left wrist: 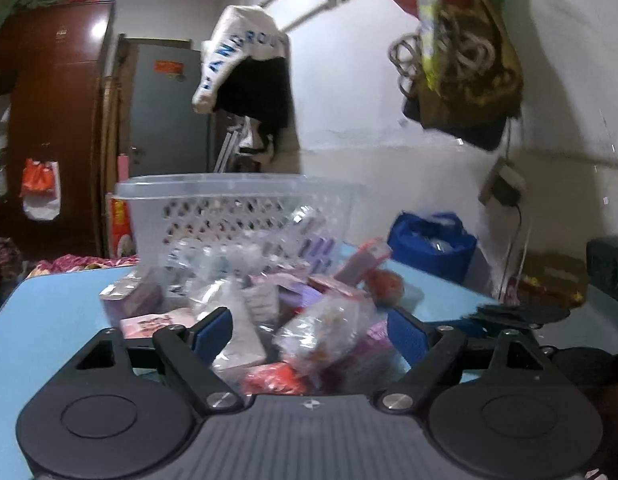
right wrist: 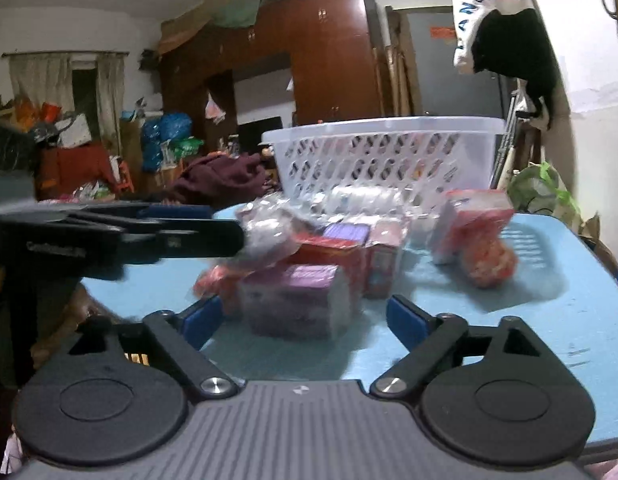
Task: Organize objects
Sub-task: 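Grasp a purple printed box with the right tool while the left tool grasps a clear bag, then carry both items over the white basket and open both tools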
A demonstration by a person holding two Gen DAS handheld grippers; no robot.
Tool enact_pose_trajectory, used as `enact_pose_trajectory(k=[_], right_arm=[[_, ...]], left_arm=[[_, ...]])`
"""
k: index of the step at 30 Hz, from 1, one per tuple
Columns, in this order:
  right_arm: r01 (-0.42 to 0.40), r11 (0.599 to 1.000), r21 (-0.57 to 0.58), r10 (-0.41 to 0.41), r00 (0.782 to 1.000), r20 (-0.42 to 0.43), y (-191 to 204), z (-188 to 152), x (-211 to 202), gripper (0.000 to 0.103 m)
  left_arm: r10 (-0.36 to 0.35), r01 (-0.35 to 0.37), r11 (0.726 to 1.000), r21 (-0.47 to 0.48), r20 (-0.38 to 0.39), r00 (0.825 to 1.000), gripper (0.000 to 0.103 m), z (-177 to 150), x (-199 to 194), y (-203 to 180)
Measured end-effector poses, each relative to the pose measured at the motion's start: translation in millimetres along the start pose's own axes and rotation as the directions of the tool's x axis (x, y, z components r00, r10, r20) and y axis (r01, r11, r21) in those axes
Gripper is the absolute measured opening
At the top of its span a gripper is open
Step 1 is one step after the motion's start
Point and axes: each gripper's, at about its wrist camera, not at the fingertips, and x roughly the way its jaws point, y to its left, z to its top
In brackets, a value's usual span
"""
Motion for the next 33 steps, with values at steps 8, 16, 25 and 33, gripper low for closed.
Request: enact_pose_trajectory(k=[8,16,25,33], right_arm=[[-0.002,0.999,-0.038,0.001,1.0,-0.011,13,-4,11,0.083],[0.005,1.0,0.014,-0.005,1.0,-0.006,7,-10,7,0.062],[0.041,0.999,0.016,-0.042,0.999,0.028,2,-7,-8,0.061],[0.069,0.996,0.057,-0.074,0.992,0.099,-22,5,-28,0.061]], left_arm=[[-0.019,0.018,0.999,-0.035,-0.036,0.999,0.055,-6,13,0],[-0.003,0.005,0.996,-0.086,0.025,1.0,0.054,-8,-3,16],[0.044,-0.035,0.99,-0.135,0.059,0.997,0.054,-7,-16,37],[0.045,-0.033,0.988,-0.15,0.08,0.996,0.054,-5,-18,45]])
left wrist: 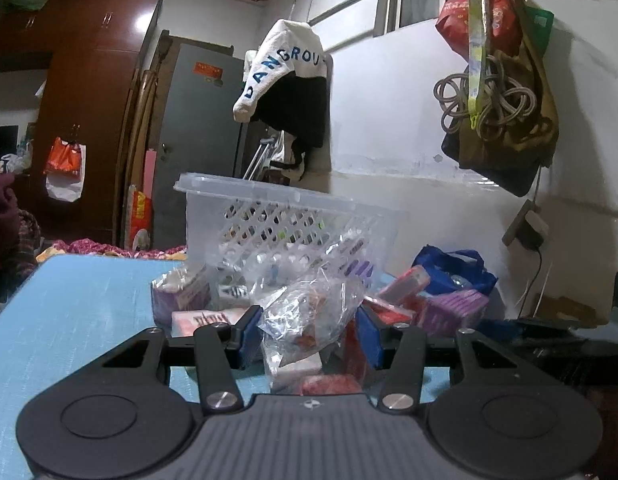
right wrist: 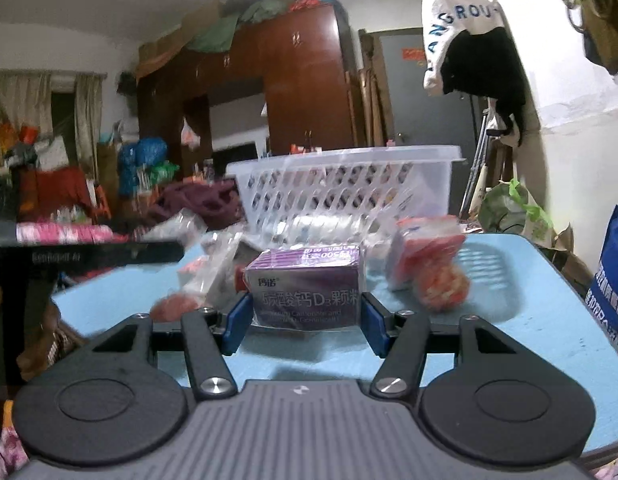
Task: Organize objects
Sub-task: 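Carry both items over the white basket and open both tools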
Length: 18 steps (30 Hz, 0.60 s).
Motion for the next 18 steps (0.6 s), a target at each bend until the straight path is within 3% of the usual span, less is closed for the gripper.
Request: enact_pose_trajectory(k=[4,7,10,14,15,16,17,18], right_arm=[[-0.011,1.0,-0.021,0.013,0.996,0.093,-7,41,-2,0.061],[0.017,0.998,-0.066,-0.008,0.991,0.132,-9,90,28,0.061],[0.022,0.997,-0.073,-0.014,0.995,0.102,-19,131,76,0.061],[0.076,0.994,-0.083,-0.075,0.997,0.008,-33,152,133,0.061],[0.082,0.993,-0.087,-0.083,0.996,-0.009,-35,154,144,0.063],[0.088,0.992,-0.094,-0.091,0.995,-0.03,-38,153,149,0.067],[0.095,0.991,-0.094,-0.1,0.994,-0.052,-38,153,154,0.072],[0.103,0.991,-0.09,-0.108,0.993,-0.048,-39,151,149,0.084]], left_arm=[[-0.022,0.022,1.0,0.014,0.059,0.998,0.054,44,11,3],[-0.023,0.021,1.0,0.021,0.062,0.998,0.054,93,44,4],[0.032,-0.032,0.999,0.037,0.009,0.999,0.054,127,91,6],[0.11,-0.108,0.994,0.031,-0.071,0.991,0.056,143,140,13],[0.12,-0.117,0.992,0.038,-0.079,0.99,0.059,144,148,15],[0.135,-0.131,0.99,0.049,-0.082,0.987,0.077,144,154,16],[0.164,-0.16,0.986,0.052,-0.076,0.984,0.087,143,156,16],[0.193,-0.19,0.98,0.051,-0.064,0.979,0.087,141,154,16]])
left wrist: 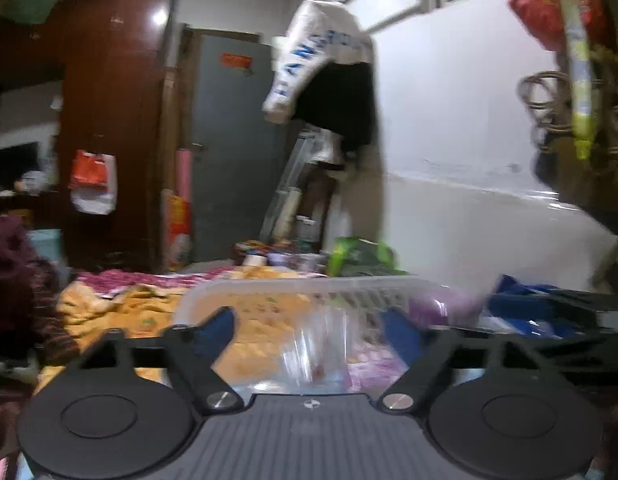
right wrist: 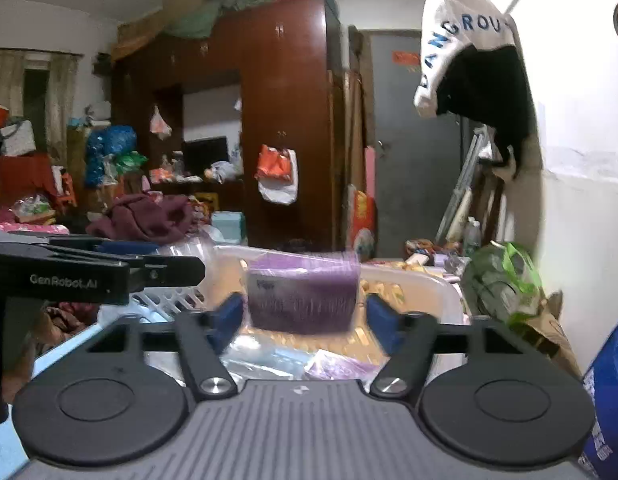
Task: Organize objects
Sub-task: 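Carry both items over the white basket and open both tools, then grasp a red-white box with the right tool while the left tool grasps a bagged red ball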
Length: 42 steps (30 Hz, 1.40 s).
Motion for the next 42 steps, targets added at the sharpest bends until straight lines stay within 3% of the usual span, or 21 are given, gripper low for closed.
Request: enact_pose_trajectory(k=[1,3,6,8,12,16,18,21,24,27,28,31,38,42], right_arm=[[-0.003,1.0,0.0,0.003,1.0,0.022,0,-4,-11,0.097],[-0.005,1.0,-0.014,0.006,0.996,0.089,-1,-17,-42,0.103],[0.044,0.998,-0.037,-0.041,0.995,0.086,-7,-44,-78,0.103],[0.058,0.998,-0.032,-0.057,0.997,0.05,-16,-65,-90,0.103],[0.065,0.998,0.011,-0.065,0.997,-0.035,-29,-89,-86,0.103],[0.048,0.999,0.024,-0.046,0.996,-0.074,-28,-90,-69,0.103],[0.052,0.999,0.007,-0.051,0.995,-0.08,-24,-91,-62,0.096],[0.035,0.999,0.011,-0.033,0.993,-0.117,-24,-93,-54,0.058],[0.033,0.999,0.009,-0.032,0.994,-0.104,-22,-94,-60,0.057],[0.025,0.999,0.027,-0.024,0.999,-0.036,-22,-95,-77,0.057],[0.019,0.999,0.034,-0.018,1.0,-0.014,-21,-93,-83,0.057],[0.007,0.999,0.054,-0.01,0.999,0.053,-15,-93,-101,0.057],[-0.044,0.99,0.131,0.026,0.991,0.135,-5,-110,-136,0.057],[-0.059,0.988,0.142,0.038,0.989,0.14,4,-120,-142,0.057]], left_arm=[[0.012,-0.012,1.0,0.006,0.023,1.0,0.087,-5,-9,0],[-0.007,0.007,1.0,0.005,0.061,0.998,0.087,-16,-33,1],[-0.078,0.079,0.996,-0.035,0.046,0.996,0.087,-50,-75,6],[-0.091,0.091,0.995,-0.025,0.028,0.995,0.087,-82,-98,4],[-0.089,0.089,0.996,-0.023,-0.028,0.996,0.087,-135,-126,-7],[-0.101,0.102,0.995,0.0,-0.076,0.992,0.087,-163,-136,-16],[-0.108,0.11,0.994,0.01,-0.089,0.99,0.087,-171,-139,-20],[-0.105,0.11,0.993,0.043,-0.102,0.989,0.087,-180,-142,-29],[-0.078,0.084,0.995,0.054,-0.109,0.991,0.087,-182,-136,-37],[-0.033,0.04,0.996,0.08,-0.096,0.995,0.086,-186,-135,-44],[-0.021,0.029,0.996,0.089,-0.095,0.995,0.082,-187,-134,-45],[-0.032,0.041,0.997,0.072,-0.119,0.992,0.054,-190,-132,-41],[-0.022,0.025,0.998,0.055,-0.047,0.999,0.051,-197,-148,-23],[-0.025,0.025,0.999,0.04,-0.014,1.0,0.051,-200,-155,-13]])
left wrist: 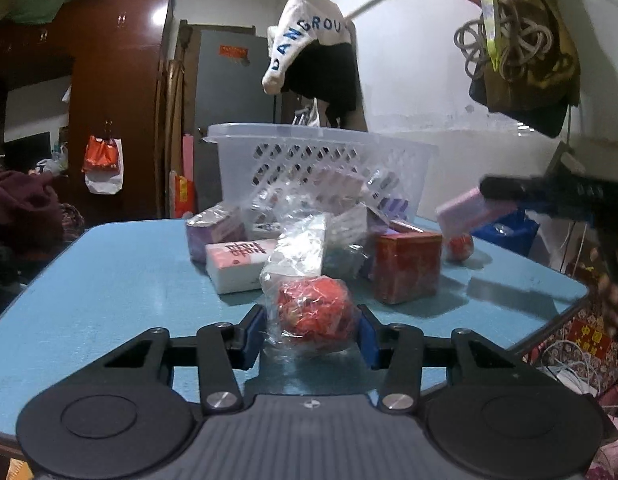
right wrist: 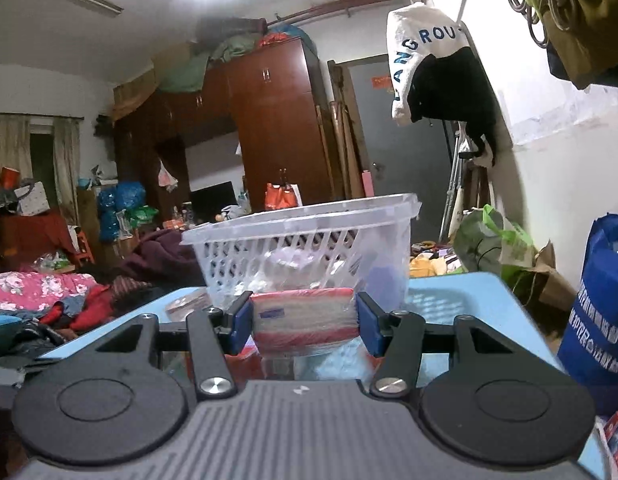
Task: Organize objects
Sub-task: 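Grasp a red-white box with the right tool while the left tool grasps a bagged red ball, then carry both items over the white basket and open both tools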
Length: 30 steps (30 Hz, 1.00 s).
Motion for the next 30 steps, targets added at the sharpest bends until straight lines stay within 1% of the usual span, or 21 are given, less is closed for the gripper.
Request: enact_pose_trajectory(k=[3,6,9,11,13,15,19,22,23,25,27,29,30], right_arm=[[0.002,1.0,-0.008,-0.002,1.0,-0.004,4,-4,3,0.057],[0.009,1.0,0.002,-0.009,1.0,-0.003,0,-2,6,0.057],[0.018,1.0,0.005,-0.019,1.0,0.005,0,-2,2,0.057],[0.017,1.0,0.008,-0.017,1.0,0.015,1,-2,-1,0.057],[0.018,1.0,0.011,-0.018,0.999,0.027,3,1,-3,0.057],[0.022,1.0,-0.001,-0.022,0.999,0.032,3,5,-3,0.057],[0.022,1.0,0.005,-0.022,0.999,0.026,0,4,0,0.057],[0.019,1.0,0.01,-0.019,1.0,0.016,-1,-1,1,0.057],[0.02,1.0,0.012,-0.02,1.0,0.015,-1,-2,0,0.057],[0.018,1.0,0.012,-0.018,1.0,0.016,0,-2,-1,0.057],[0.016,1.0,0.008,-0.016,1.0,0.015,0,-4,-1,0.057],[0.016,1.0,0.006,-0.016,1.0,0.016,0,-4,-2,0.057],[0.016,1.0,0.007,-0.016,1.0,0.016,1,-4,-2,0.057]], left_arm=[[-0.002,0.001,1.0,0.017,0.036,0.999,0.051,2,-8,3],[-0.021,0.021,1.0,0.008,0.05,0.999,0.051,6,-15,8],[-0.022,0.022,1.0,0.001,0.062,0.998,0.051,9,-21,12],[-0.026,0.027,1.0,-0.014,0.061,0.998,0.051,12,-21,17],[-0.039,0.042,0.998,-0.05,0.061,0.997,0.051,15,-21,24],[-0.05,0.053,0.997,-0.064,0.046,0.998,0.052,19,-17,29],[-0.038,0.037,0.998,-0.055,-0.017,0.999,0.052,17,-8,39],[-0.027,0.025,0.997,-0.075,-0.023,0.999,0.052,15,-10,50],[-0.025,0.023,0.997,-0.076,-0.026,0.999,0.054,15,-10,51],[-0.017,0.014,0.999,-0.049,-0.049,0.999,0.054,14,-8,51],[0.004,-0.006,0.999,-0.039,-0.05,0.999,0.054,11,-8,52],[-0.003,0.002,0.999,-0.032,-0.049,0.999,0.054,9,-9,53],[-0.005,0.003,1.0,-0.026,-0.048,0.999,0.057,9,-10,54]])
